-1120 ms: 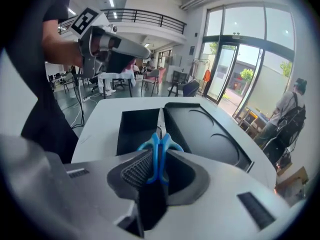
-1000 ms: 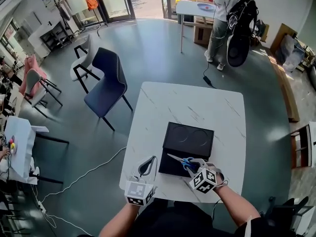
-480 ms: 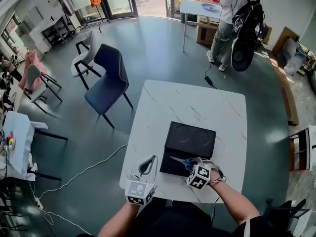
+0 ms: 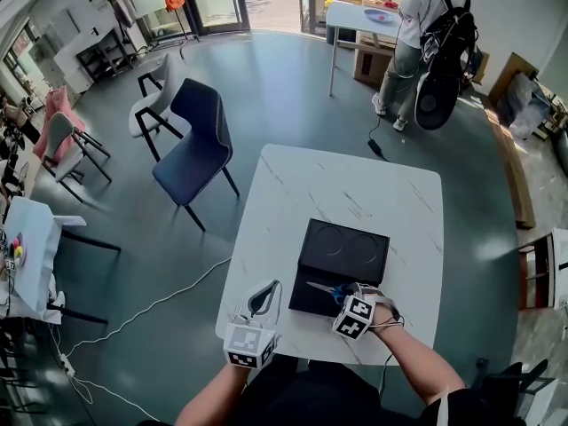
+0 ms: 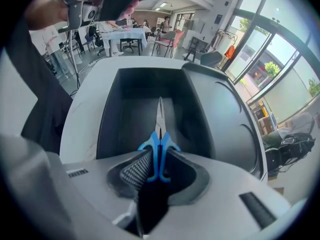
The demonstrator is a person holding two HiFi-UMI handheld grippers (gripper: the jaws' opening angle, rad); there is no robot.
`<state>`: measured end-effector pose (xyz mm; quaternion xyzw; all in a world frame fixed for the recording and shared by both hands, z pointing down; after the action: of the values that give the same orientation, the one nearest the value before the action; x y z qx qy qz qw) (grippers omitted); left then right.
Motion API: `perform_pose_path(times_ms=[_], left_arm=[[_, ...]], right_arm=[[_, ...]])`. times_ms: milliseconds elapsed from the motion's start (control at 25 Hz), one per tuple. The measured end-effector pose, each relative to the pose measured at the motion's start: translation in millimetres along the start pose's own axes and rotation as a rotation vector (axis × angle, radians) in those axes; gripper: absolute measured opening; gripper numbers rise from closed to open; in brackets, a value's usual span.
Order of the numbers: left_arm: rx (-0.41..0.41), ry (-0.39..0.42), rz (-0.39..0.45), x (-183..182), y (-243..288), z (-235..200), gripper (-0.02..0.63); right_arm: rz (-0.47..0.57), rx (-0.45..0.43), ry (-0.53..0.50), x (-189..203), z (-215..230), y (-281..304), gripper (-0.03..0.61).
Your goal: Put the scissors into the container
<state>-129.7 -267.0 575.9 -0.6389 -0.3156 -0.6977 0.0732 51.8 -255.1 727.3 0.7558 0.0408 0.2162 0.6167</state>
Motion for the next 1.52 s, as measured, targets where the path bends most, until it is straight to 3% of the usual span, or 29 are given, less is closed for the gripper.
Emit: perform_pose_path(times_ms=[240, 520, 880, 1160, 1320, 1520], left_arm=[[0.009, 0.003, 0.005, -3.4, 0.0, 1.6, 0.011], [0.025, 0.004, 0.027, -10.4, -0.8, 5.2, 0.009], [0.056, -0.006, 0.093, -43.1, -6.4, 14.6, 0.011], [0.075, 0.013, 0.153, -67.4, -4.2, 20.8, 0.011], [0.089, 0.036, 0.169, -71.8, -3.9, 25.0, 0.009], [0.091, 0.014, 0.166, -73.4, -1.6, 28.6, 0.009]], right_arm=[[0.071, 0.037, 0.049, -5.5, 2.2, -20.8, 0.106], [0.337, 0.117, 0.276, -34.7, 18.1, -96.0, 0.086], [0.682, 0.414, 0.401, -56.5, 33.5, -191.3, 0.036], [0.932, 0.505, 0.607, -60.1, 39.7, -230.9, 0.008], [1.021, 0.533, 0.646, -60.4, 40.5, -248.0, 0.006], [1.049, 0.575, 0.648, -52.8, 45.5, -262.7, 0.006]])
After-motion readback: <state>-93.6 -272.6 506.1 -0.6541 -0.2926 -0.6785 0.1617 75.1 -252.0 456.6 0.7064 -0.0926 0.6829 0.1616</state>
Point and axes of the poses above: the fingertips, and each gripper's own axes: y forward along the fingers, z to its right, x out of its underside, the point moved 4 cm from there along -y, backward along the fingers, and after that the axes turned 5 degrees about y, right-handed, at the moved point
